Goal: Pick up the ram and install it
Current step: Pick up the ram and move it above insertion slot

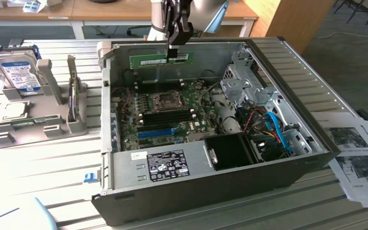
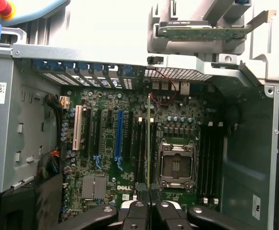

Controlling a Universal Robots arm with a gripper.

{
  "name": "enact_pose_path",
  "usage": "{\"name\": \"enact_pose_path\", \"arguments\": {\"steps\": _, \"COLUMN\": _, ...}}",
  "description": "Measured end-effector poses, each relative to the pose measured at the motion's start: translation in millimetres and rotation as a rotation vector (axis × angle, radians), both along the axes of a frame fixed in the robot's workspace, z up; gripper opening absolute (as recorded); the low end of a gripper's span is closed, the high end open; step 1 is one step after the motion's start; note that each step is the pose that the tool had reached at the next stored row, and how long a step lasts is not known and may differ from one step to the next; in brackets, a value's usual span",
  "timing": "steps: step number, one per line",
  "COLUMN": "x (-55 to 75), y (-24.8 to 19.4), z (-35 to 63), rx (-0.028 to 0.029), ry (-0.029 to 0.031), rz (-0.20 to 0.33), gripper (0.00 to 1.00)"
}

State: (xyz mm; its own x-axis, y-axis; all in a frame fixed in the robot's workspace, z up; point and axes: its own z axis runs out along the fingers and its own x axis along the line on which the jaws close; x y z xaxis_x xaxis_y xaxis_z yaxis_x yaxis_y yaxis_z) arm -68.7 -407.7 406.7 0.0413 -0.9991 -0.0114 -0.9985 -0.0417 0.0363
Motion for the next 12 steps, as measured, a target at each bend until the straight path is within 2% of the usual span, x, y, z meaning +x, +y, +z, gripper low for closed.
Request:
{"name": "enact_pose_path", "arguments": {"steps": 7, "x": 0.0, "y": 0.0, "z": -0.4, "rx": -0.0001, "ry": 0.0001, "rz": -0.042, "gripper": 0.11}}
{"name": "enact_pose_path", "arguments": {"steps": 12, "x": 0.0, "y": 0.0, "z": -0.4, "rx": 0.0001, "ry": 0.0, "rz": -0.043, "gripper": 0.11}}
